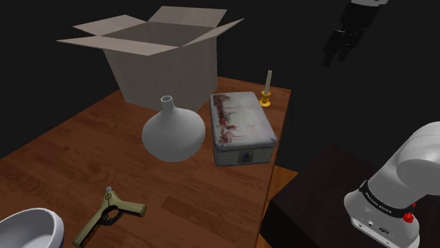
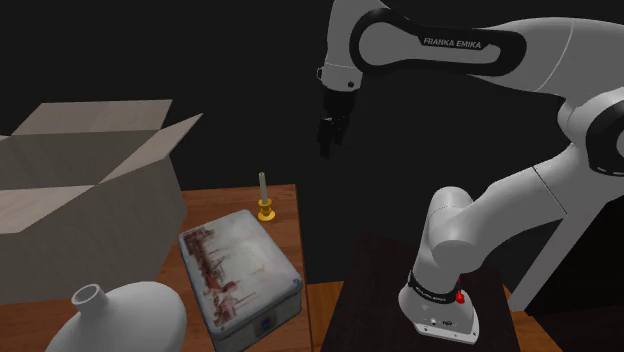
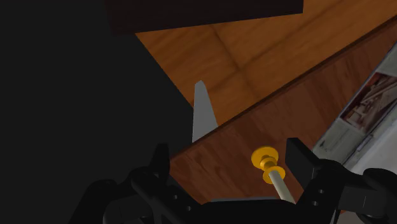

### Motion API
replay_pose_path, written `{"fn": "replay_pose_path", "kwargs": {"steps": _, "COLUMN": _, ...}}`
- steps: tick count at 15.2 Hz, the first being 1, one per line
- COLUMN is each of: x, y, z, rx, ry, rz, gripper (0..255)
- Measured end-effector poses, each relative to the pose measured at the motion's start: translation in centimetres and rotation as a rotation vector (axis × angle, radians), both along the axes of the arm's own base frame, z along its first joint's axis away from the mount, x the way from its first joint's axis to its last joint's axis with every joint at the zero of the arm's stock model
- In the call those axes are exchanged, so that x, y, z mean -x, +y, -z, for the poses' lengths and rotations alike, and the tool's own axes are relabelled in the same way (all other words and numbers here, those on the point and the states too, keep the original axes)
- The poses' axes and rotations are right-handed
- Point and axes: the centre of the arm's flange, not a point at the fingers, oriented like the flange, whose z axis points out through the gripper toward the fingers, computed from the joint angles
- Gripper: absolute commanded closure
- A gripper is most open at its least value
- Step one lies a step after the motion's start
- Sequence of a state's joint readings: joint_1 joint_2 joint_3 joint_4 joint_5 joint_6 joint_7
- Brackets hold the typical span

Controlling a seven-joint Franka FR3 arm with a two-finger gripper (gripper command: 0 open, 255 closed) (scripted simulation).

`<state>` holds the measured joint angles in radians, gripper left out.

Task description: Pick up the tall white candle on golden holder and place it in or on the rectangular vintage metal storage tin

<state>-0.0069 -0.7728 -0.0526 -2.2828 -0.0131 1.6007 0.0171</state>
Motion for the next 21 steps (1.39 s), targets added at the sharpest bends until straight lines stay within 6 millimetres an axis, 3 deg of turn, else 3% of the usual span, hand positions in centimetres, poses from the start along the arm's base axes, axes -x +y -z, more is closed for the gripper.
{"fn": "replay_pose_path", "kwargs": {"steps": 3, "x": -1.4, "y": 0.8, "z": 0.2, "rx": 0.002, "ry": 0.005, "rz": 0.006, "gripper": 0}}
{"fn": "replay_pose_path", "kwargs": {"steps": 16, "x": -16.2, "y": 9.5, "z": 3.4, "rx": 0.017, "ry": 0.051, "rz": 0.072, "gripper": 0}}
{"fn": "replay_pose_path", "kwargs": {"steps": 21, "x": -17.0, "y": 10.0, "z": 5.8, "rx": 0.018, "ry": 0.054, "rz": 0.077, "gripper": 0}}
